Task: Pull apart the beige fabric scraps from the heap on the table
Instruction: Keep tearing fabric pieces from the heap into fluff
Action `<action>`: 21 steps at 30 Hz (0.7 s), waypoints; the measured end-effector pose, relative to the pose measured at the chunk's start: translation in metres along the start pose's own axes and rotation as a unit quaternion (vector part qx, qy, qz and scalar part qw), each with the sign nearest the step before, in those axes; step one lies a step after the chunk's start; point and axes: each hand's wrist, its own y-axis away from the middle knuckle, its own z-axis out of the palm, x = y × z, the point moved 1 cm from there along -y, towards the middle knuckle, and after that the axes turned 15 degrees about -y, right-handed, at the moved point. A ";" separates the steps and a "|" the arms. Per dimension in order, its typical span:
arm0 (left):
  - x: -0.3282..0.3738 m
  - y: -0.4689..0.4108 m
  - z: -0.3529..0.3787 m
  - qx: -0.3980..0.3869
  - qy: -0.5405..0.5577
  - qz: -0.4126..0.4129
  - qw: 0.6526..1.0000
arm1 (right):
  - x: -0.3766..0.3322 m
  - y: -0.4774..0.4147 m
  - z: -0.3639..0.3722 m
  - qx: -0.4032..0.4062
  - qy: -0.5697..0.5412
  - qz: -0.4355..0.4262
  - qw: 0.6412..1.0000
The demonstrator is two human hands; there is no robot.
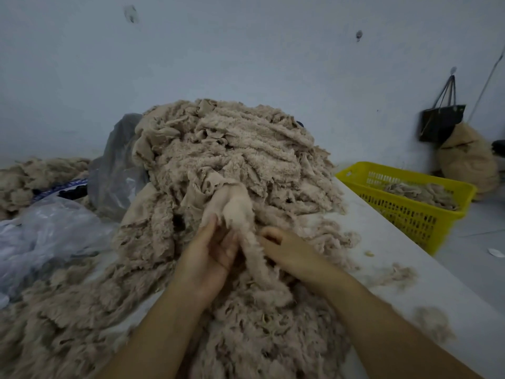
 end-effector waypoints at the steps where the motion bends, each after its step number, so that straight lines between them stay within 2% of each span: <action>1: 0.003 -0.001 -0.002 0.006 0.025 0.007 1.000 | 0.002 -0.001 -0.001 -0.012 0.015 0.005 1.000; 4: 0.010 -0.003 -0.009 0.013 0.098 0.009 0.995 | 0.003 -0.003 -0.005 0.010 0.026 -0.023 0.999; 5: 0.013 -0.003 -0.012 0.012 0.122 0.004 0.992 | 0.003 -0.003 -0.007 0.030 -0.006 -0.033 0.999; 7: 0.017 -0.004 -0.016 0.014 0.140 -0.002 0.990 | 0.000 -0.004 -0.012 0.076 -0.157 -0.034 0.984; 8: 0.018 -0.005 -0.016 0.022 0.118 -0.004 0.993 | -0.001 -0.005 -0.015 0.090 -0.249 -0.030 0.964; 10: 0.014 -0.005 -0.013 0.046 -0.009 0.002 0.999 | -0.005 -0.006 -0.019 0.095 -0.375 -0.021 0.922; 12: 0.006 -0.004 -0.008 0.078 -0.179 0.024 0.980 | -0.009 -0.006 -0.018 0.093 -0.423 -0.016 0.901; 14: -0.002 -0.001 -0.004 0.116 -0.284 0.044 0.951 | -0.010 -0.007 -0.018 0.091 -0.442 -0.022 0.892; 16: -0.002 -0.001 -0.007 0.178 -0.314 0.058 0.931 | -0.012 -0.006 -0.019 0.096 -0.457 -0.031 0.884; 19: 0.002 -0.002 -0.017 0.259 -0.260 0.086 0.926 | -0.011 -0.006 -0.023 0.113 -0.484 -0.017 0.867; 21: 0.004 -0.002 -0.019 0.260 -0.238 0.094 0.931 | -0.009 -0.004 -0.024 0.129 -0.503 0.008 0.855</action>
